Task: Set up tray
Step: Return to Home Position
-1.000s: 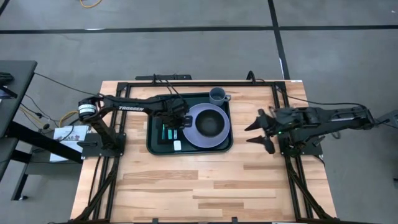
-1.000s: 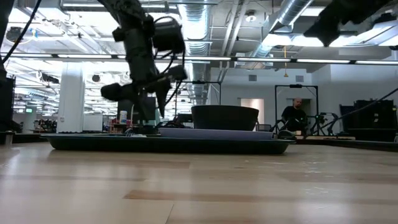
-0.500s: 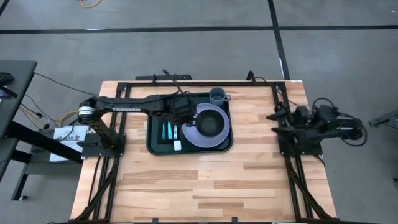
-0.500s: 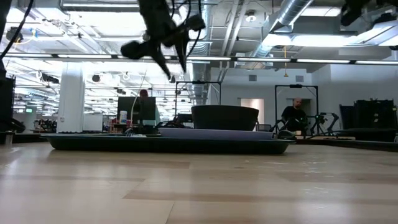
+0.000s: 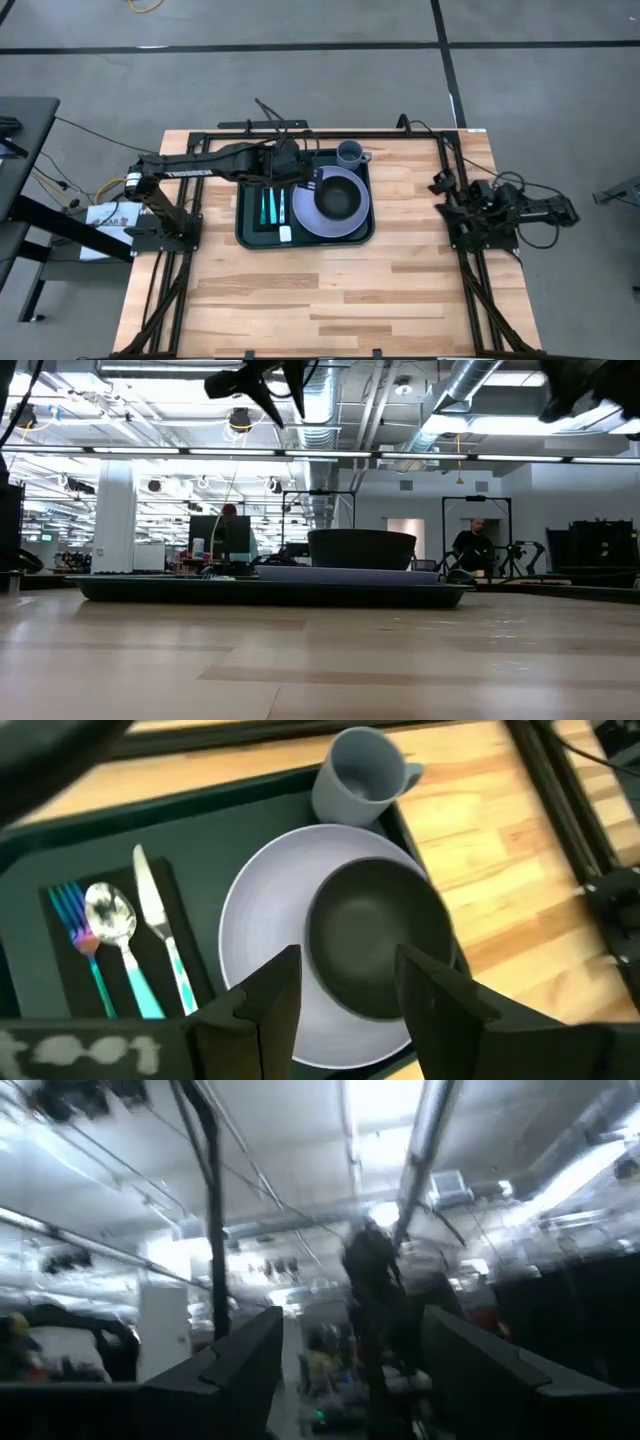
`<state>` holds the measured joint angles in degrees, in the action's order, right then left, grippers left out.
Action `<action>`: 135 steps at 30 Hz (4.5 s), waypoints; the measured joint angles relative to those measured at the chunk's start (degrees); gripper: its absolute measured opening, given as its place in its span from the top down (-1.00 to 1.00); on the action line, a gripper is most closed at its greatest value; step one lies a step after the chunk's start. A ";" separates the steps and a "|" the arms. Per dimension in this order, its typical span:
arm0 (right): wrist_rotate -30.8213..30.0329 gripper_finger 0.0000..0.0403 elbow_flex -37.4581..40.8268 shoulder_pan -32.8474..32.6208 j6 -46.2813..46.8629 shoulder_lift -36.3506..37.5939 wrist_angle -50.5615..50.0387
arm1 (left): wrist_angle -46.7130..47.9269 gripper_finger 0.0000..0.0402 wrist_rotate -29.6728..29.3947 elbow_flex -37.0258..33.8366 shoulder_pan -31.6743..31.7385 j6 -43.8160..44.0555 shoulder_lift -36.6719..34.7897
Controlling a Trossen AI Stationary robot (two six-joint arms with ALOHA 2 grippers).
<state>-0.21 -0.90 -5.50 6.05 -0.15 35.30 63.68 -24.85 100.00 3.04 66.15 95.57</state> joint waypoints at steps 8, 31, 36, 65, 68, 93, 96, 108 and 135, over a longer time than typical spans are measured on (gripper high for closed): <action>-3.82 -0.14 0.41 0.13 -4.95 -0.02 -9.55 | -0.08 0.26 0.57 1.45 -0.55 -2.06 0.00; -5.73 -0.14 0.05 -1.50 -6.54 -0.25 -34.74 | -0.15 0.26 13.07 1.45 -4.55 -0.50 0.00; -5.73 -0.14 0.01 -1.51 -6.52 -0.25 -34.85 | -3.18 0.26 10.07 1.43 -6.29 -3.95 0.00; -5.85 -0.14 -0.05 -1.51 -6.52 -0.25 -34.92 | -72.45 0.26 21.67 -54.37 -20.96 -48.36 -21.06; -5.86 -0.14 -0.05 -1.51 -6.52 -0.25 -34.91 | -83.24 0.26 22.33 -61.60 -22.60 -46.96 -24.37; -5.84 -0.14 -0.05 -1.51 -6.49 -0.25 -34.92 | -89.67 0.26 26.36 -92.05 -25.63 -63.63 -69.97; -5.84 -0.14 -0.05 -1.50 -6.51 -0.25 -34.91 | -89.71 0.26 26.38 -93.21 -25.63 -66.76 -72.48; -5.84 -0.14 -0.05 -1.51 -6.49 -0.25 -34.90 | -90.09 0.26 26.67 -99.22 -25.54 -71.36 -81.58; -5.81 -0.14 -0.05 -1.49 -6.49 -0.21 -34.90 | -67.99 0.26 9.40 -99.53 -21.63 -81.58 -95.32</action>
<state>-6.02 -0.95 -6.99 -0.45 -0.36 0.40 -4.32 -15.45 0.47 -18.59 -15.43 0.25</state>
